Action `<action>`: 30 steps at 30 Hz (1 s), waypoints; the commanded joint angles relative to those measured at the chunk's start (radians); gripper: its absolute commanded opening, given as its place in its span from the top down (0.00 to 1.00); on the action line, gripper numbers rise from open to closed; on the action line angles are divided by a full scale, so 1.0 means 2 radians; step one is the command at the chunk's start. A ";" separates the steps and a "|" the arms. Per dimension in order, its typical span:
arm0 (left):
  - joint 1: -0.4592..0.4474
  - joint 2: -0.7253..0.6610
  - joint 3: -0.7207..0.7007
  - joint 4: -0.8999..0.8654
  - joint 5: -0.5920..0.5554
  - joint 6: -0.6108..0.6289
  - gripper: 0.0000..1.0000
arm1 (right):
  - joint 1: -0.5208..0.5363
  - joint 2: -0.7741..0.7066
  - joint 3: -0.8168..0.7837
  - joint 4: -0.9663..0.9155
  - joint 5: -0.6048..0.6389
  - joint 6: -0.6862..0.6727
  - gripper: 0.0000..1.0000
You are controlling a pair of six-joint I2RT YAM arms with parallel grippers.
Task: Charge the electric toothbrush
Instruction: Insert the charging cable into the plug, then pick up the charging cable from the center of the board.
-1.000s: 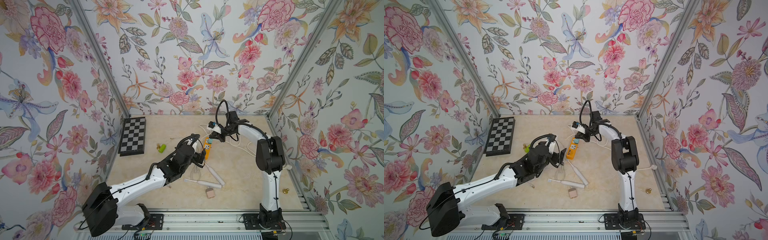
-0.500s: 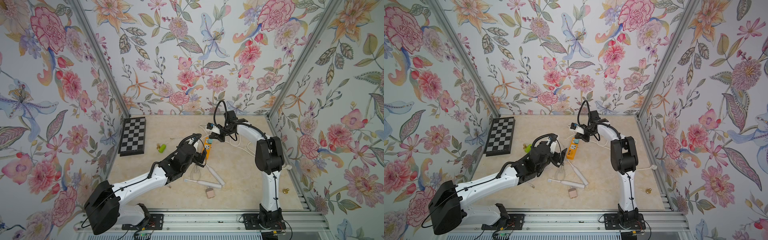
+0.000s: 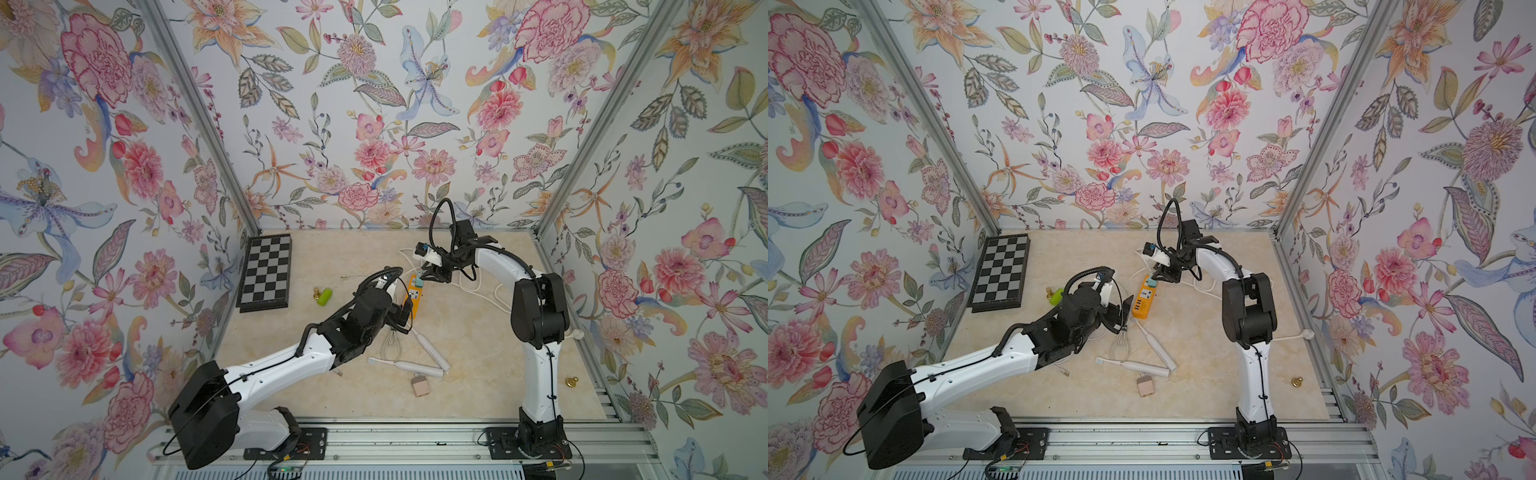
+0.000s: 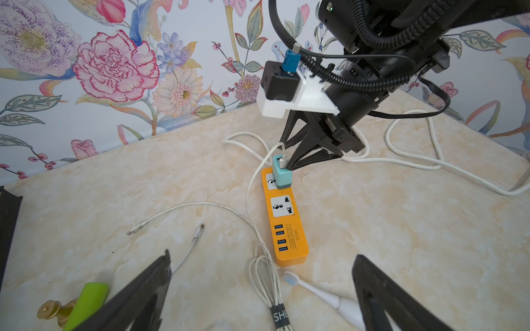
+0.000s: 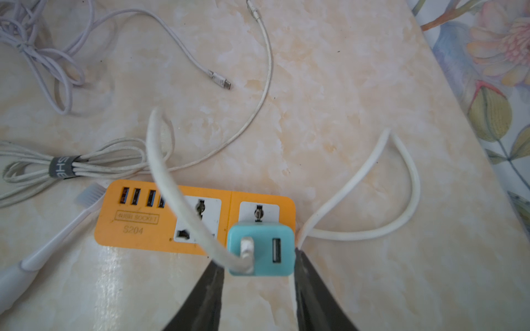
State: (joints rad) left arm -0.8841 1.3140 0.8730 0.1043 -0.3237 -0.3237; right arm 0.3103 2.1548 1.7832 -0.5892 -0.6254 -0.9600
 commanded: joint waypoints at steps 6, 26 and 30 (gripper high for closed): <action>0.012 -0.058 -0.015 -0.003 -0.057 -0.023 0.01 | -0.012 -0.164 -0.116 0.171 -0.013 0.186 0.52; 0.118 -0.162 -0.114 -0.043 -0.063 -0.110 0.01 | 0.245 -0.119 -0.089 0.138 0.330 0.536 0.46; 0.125 -0.171 -0.125 -0.042 -0.059 -0.126 0.01 | 0.244 -0.027 0.000 0.086 0.387 0.564 0.47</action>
State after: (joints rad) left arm -0.6479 0.9924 0.6403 0.0433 -0.4271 -0.5217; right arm 0.8165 2.0174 1.6939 -0.3202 -0.0074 0.0731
